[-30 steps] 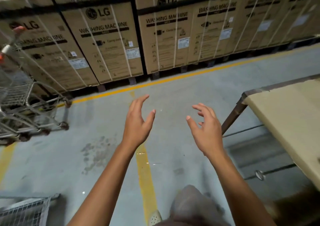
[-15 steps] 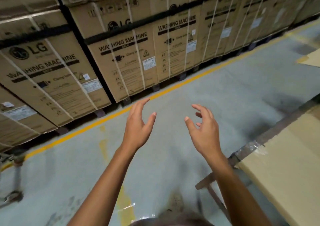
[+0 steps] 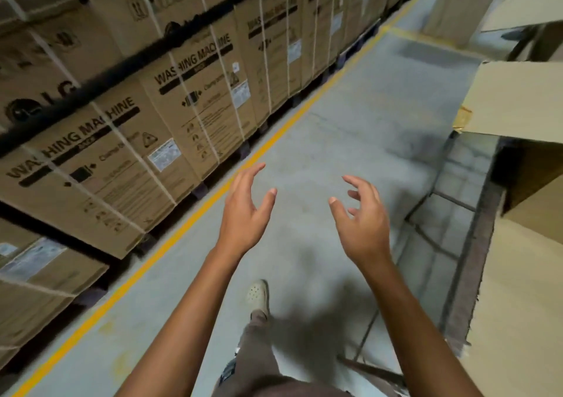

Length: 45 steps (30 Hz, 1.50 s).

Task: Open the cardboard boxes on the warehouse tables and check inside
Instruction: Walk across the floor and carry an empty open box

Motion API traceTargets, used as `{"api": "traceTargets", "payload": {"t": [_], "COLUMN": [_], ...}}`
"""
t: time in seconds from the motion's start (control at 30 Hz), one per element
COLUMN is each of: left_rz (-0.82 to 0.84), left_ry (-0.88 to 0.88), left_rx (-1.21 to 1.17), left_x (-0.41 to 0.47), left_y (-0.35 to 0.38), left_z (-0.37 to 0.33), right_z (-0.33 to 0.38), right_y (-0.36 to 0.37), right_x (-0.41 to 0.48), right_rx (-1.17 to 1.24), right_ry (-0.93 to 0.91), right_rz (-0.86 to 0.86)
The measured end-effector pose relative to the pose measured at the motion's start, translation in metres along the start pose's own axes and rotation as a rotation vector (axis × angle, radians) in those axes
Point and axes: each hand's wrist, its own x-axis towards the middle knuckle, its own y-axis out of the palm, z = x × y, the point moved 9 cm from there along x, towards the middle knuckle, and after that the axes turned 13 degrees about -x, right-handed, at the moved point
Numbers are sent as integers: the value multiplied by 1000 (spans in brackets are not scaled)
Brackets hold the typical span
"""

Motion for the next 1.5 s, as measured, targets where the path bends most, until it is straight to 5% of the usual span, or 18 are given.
{"api": "traceTargets", "payload": {"t": [0.4, 0.77, 1.5], "left_rz": [373, 551, 967], "left_ry": [266, 482, 727], "left_rx": [-122, -309, -487], "left_x": [283, 453, 654], "left_y": [120, 313, 678], "left_z": [7, -55, -194], "right_z": [-3, -59, -222], "right_y": [0, -96, -267], "right_x": [196, 365, 602], "right_rx": [-83, -164, -357], "right_ry": [200, 226, 565], "right_rz": [-386, -723, -1097]}}
